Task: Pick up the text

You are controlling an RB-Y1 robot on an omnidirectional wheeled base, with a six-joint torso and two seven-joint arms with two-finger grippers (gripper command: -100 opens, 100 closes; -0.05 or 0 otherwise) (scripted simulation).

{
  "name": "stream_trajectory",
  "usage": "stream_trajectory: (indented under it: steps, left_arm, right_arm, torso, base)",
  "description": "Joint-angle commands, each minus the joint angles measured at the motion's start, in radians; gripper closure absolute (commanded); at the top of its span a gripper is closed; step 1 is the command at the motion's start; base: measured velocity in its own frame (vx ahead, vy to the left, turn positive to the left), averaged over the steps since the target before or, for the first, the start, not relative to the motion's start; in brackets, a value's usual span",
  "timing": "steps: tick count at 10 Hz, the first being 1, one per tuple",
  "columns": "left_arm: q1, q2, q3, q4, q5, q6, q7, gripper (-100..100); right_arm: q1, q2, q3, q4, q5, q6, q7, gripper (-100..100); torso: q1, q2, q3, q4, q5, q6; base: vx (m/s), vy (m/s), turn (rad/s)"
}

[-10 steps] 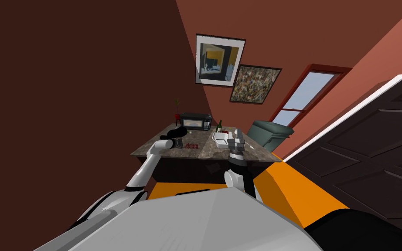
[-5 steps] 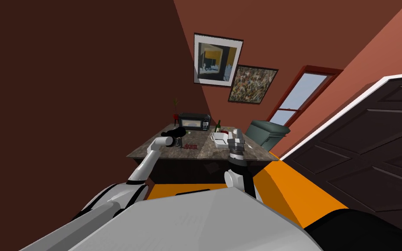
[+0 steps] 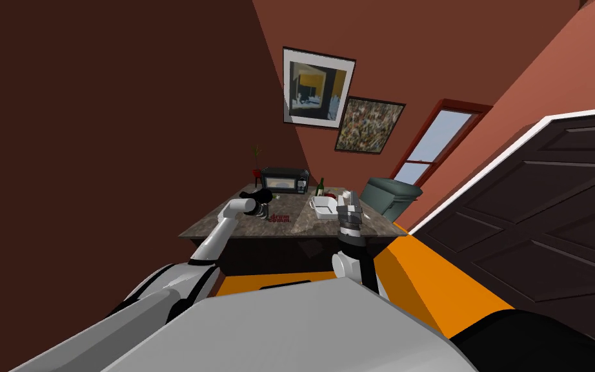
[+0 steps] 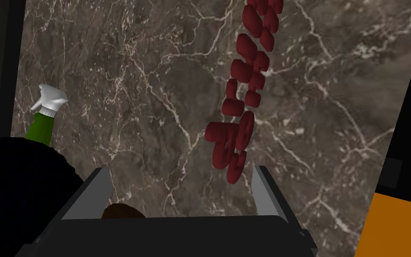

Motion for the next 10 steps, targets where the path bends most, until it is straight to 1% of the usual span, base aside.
stream_trajectory:
  steps: [1,2,3,4,5,6,7,8,9,10]
  left_arm:
    - [-0.035,0.021,-0.004,0.021,0.005,0.050,0.008,-100]
    - [-0.035,0.021,-0.004,0.021,0.005,0.078,0.008,-100]
    - [-0.035,0.021,-0.004,0.021,0.005,0.085,0.008,-100]
    - [-0.063,0.039,-0.009,0.039,0.007,0.126,0.014,-100]
    - [-0.063,0.039,-0.009,0.039,0.007,0.141,0.014,-100]
    - [-0.089,0.057,-0.013,0.057,0.009,0.176,0.019,-100]
    - [-0.089,0.057,-0.013,0.057,0.009,0.194,0.019,-100]
    - [-0.114,0.075,-0.018,0.074,0.009,0.229,0.025,-100]
    - [-0.114,0.075,-0.018,0.074,0.009,0.244,0.025,-100]
    - [-0.136,0.092,-0.023,0.092,0.009,0.277,0.030,-100]
  right_arm:
    - [0.000,0.000,0.000,0.000,0.000,0.000,0.000,0]
    - [0.000,0.000,0.000,0.000,0.000,0.000,0.000,0]
    - [0.000,0.000,0.000,0.000,0.000,0.000,0.000,0]
    - [0.000,0.000,0.000,0.000,0.000,0.000,0.000,0]
    - [0.000,0.000,0.000,0.000,0.000,0.000,0.000,0]
    - [0.000,0.000,0.000,0.000,0.000,0.000,0.000,0]
    - [0.000,0.000,0.000,0.000,0.000,0.000,0.000,0]
    - [0.000,0.000,0.000,0.000,0.000,0.000,0.000,0]
    - [0.000,0.000,0.000,0.000,0.000,0.000,0.000,0]
    - [0.000,0.000,0.000,0.000,0.000,0.000,0.000,0]
  torso:
    - [0.000,0.000,0.000,0.000,0.000,0.000]
    - [-0.001,0.000,0.000,0.000,0.000,0.000]
    - [0.000,0.000,0.000,0.000,0.000,0.000]
    - [0.001,0.001,0.000,0.000,0.000,0.000]
    - [0.000,0.000,0.000,0.000,0.000,0.000]
    - [0.000,0.000,0.000,0.000,0.000,0.000]
    - [-0.001,0.000,0.000,0.000,0.000,0.000]
    - [-0.001,0.000,0.000,0.000,0.000,0.000]
    - [-0.001,0.000,0.000,0.000,0.000,0.000]
    - [-0.001,0.000,0.000,0.000,0.000,0.000]
  base:
    - [0.024,-0.031,-0.083]
    - [0.019,-0.024,-0.043]
    - [0.007,-0.008,0.004]
    - [0.016,-0.019,-0.114]
    - [0.016,-0.020,-0.052]
    - [0.024,-0.038,-0.091]
    - [0.019,-0.032,-0.051]
    - [0.017,-0.040,-0.151]
    - [0.020,-0.033,0.031]
    - [0.032,-0.035,-0.172]
